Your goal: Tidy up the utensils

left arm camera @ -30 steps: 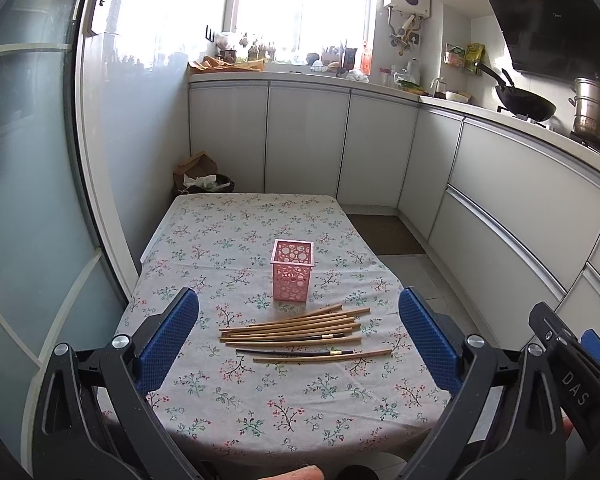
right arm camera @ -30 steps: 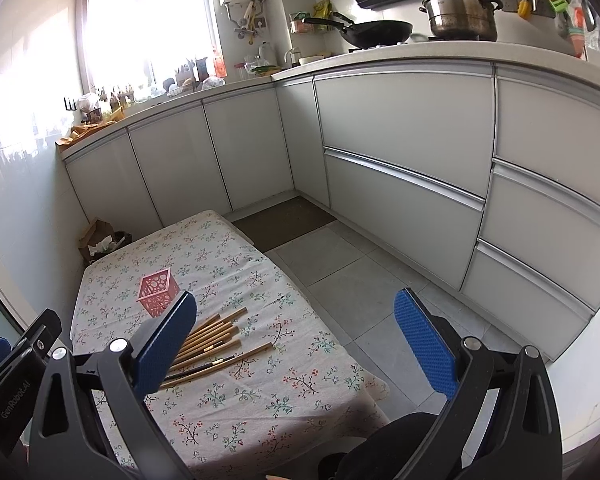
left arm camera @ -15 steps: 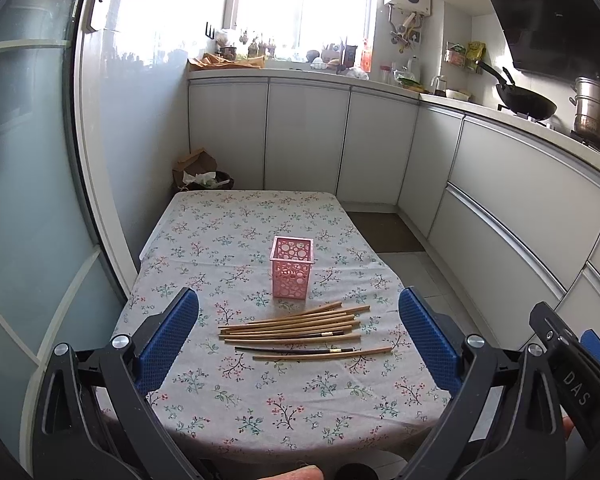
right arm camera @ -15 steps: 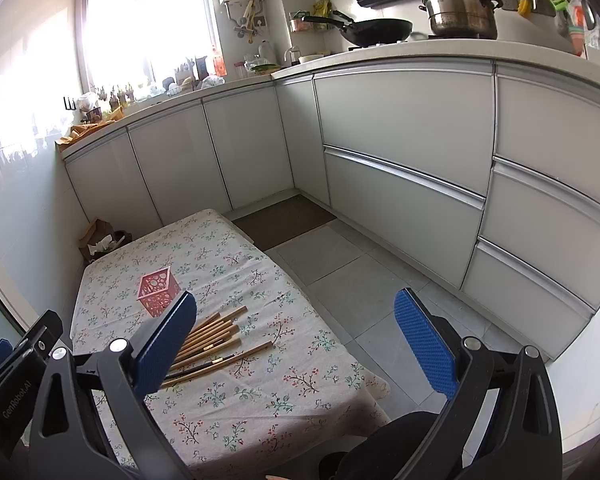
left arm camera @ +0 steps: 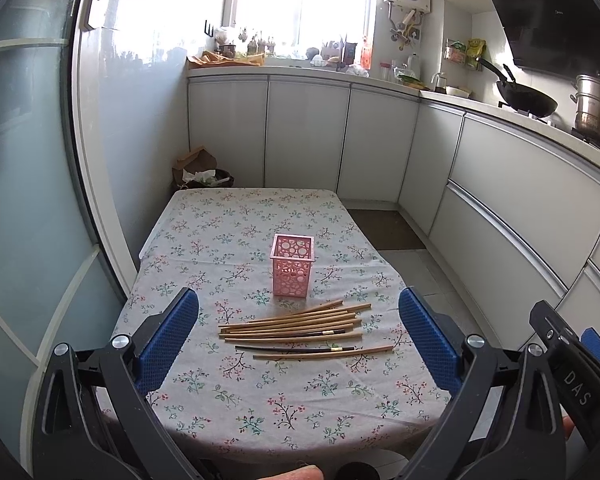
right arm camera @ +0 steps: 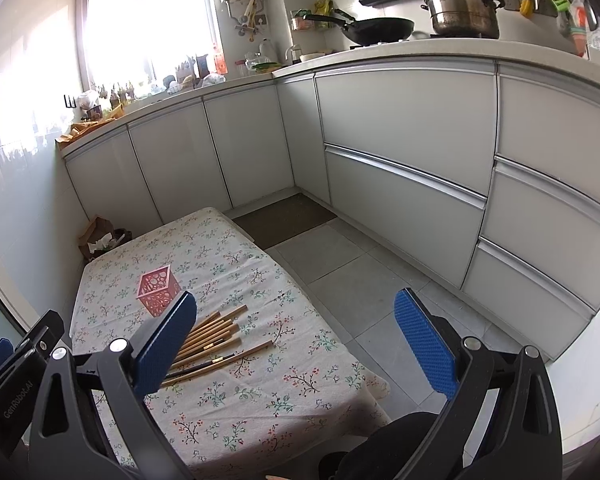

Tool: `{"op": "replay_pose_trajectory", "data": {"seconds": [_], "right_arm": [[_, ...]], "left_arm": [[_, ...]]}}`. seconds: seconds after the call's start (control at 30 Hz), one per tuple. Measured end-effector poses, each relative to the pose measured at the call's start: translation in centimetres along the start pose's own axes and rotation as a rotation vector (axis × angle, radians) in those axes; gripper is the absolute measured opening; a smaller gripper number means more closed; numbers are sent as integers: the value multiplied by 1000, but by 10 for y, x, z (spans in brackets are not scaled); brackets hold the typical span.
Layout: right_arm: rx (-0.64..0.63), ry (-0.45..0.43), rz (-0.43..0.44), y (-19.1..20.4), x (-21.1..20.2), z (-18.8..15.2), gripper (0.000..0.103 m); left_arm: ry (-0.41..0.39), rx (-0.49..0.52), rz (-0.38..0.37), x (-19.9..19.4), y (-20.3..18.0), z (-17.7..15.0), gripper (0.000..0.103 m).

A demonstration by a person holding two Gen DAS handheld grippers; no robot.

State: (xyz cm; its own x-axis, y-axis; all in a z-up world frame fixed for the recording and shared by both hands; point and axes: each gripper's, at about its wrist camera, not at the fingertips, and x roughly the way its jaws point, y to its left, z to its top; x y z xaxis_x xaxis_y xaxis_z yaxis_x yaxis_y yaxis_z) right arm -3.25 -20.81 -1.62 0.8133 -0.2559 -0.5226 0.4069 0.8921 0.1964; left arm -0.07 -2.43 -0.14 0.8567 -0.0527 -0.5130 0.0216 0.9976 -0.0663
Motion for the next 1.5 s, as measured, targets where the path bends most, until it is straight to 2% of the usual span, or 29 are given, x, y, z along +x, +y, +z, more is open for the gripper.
{"op": "replay_pose_trajectory", "data": {"seconds": [0.4, 0.57, 0.63, 0.7, 0.77, 0.8, 0.83, 0.93, 0.97, 1.07, 1.13, 1.17, 1.33, 1.5], "right_arm": [[0, 28, -10, 0, 16, 0, 97], [17, 63, -18, -4, 36, -1, 97], [56, 119, 13, -13, 55, -4, 97], [135, 210, 77, -30, 84, -10, 97], [235, 312, 129, -51, 120, -23, 97], [279, 358, 158, -59, 138, -31, 97], [312, 399, 182, -66, 153, -39, 97], [374, 494, 236, -81, 202, -66, 97], [381, 502, 241, -82, 211, -73, 97], [401, 532, 247, -88, 238, -89, 97], [412, 547, 259, -90, 252, -97, 97], [410, 551, 265, -90, 257, -99, 97], [408, 577, 291, -87, 272, -101, 97], [420, 592, 298, -91, 275, -101, 97]], "left_arm": [[23, 15, 5, 13, -4, -1, 96], [68, 64, -8, 35, -12, 1, 96], [134, 126, -69, 61, -19, 10, 96], [254, 195, -184, 99, -29, 21, 96], [401, 293, -303, 138, -45, 27, 96], [506, 370, -371, 167, -59, 26, 96], [569, 417, -391, 187, -70, 23, 96], [674, 491, -350, 240, -89, 11, 96], [729, 504, -362, 263, -96, 5, 96], [849, 453, -381, 308, -99, -5, 95], [906, 404, -386, 333, -99, -11, 86], [919, 391, -378, 346, -99, -13, 84], [945, 374, -324, 379, -98, -17, 53], [916, 442, -237, 386, -97, -19, 46]]}}
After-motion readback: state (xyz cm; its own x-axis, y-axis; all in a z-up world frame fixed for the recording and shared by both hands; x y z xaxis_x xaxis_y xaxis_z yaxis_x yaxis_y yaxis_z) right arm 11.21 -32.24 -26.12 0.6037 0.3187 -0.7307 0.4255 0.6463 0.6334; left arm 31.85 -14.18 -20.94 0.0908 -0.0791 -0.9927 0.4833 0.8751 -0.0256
